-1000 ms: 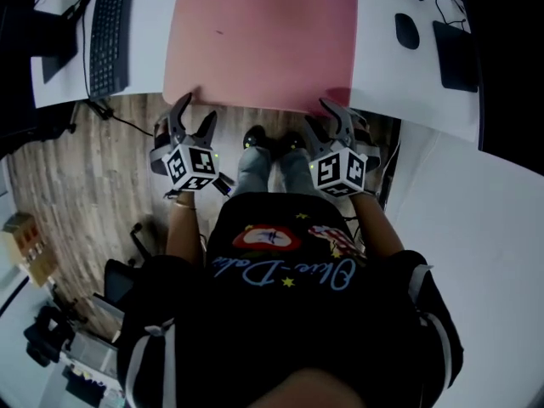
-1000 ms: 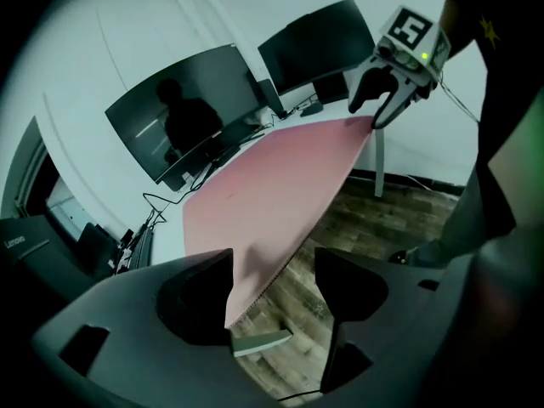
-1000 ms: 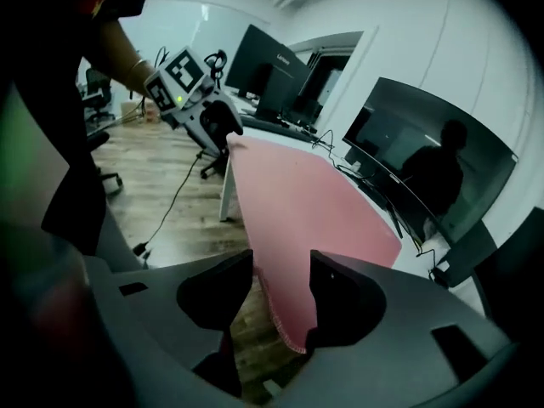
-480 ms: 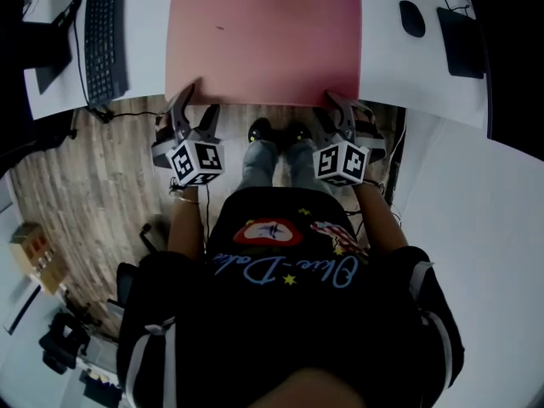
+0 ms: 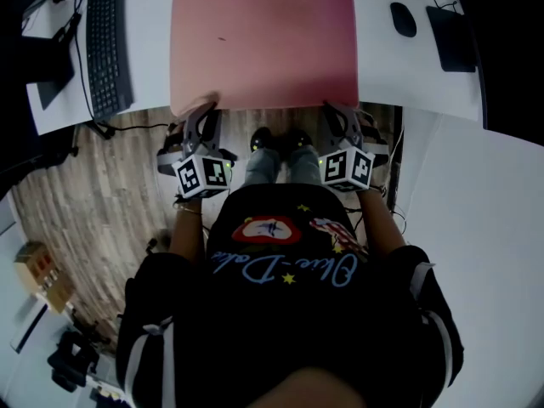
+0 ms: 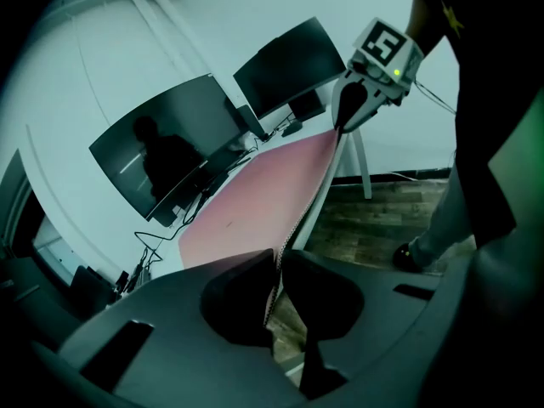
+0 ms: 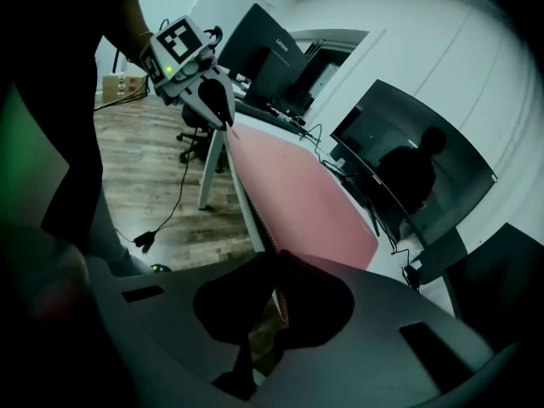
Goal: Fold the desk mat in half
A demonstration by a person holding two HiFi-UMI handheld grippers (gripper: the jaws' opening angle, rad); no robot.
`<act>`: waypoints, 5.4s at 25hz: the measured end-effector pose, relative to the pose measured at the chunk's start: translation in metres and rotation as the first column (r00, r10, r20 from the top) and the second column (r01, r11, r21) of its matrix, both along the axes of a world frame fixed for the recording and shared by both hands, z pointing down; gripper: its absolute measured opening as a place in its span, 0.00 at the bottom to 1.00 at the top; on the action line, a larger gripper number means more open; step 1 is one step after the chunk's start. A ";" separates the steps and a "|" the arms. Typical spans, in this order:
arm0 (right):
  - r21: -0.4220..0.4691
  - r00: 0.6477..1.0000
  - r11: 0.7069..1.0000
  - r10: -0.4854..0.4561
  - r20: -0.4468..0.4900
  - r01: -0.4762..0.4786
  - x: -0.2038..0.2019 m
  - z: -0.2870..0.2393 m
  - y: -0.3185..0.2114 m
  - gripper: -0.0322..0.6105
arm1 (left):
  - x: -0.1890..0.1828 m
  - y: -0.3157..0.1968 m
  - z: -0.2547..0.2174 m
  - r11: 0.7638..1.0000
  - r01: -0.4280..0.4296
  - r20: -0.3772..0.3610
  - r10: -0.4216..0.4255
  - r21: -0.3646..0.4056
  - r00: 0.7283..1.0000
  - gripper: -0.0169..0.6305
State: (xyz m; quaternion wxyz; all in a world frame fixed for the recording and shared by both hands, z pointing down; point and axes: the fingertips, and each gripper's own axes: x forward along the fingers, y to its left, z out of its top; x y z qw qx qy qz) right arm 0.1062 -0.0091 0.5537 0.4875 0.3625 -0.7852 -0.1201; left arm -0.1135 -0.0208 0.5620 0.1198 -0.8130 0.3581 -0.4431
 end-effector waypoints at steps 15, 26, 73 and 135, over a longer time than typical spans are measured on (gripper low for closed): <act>0.090 0.988 0.987 0.125 0.093 -0.133 0.004 -0.054 -0.036 0.07 | 0.001 -0.031 -0.049 0.994 -0.063 -0.038 0.067 0.093 0.997 0.05; 0.155 0.976 0.976 0.128 0.174 -0.156 0.011 -0.079 -0.105 0.07 | 0.008 -0.096 -0.085 0.981 -0.051 -0.015 0.055 0.186 0.998 0.05; 0.046 0.994 0.993 0.110 0.006 -0.110 0.022 -0.005 -0.352 0.07 | 0.024 -0.351 -0.001 0.995 -0.102 0.135 0.101 -0.001 0.986 0.05; -0.009 0.948 0.961 0.272 -0.167 -0.278 0.064 0.003 -0.203 0.41 | 0.095 -0.182 0.003 0.862 -0.418 -0.024 0.430 -0.288 0.903 0.25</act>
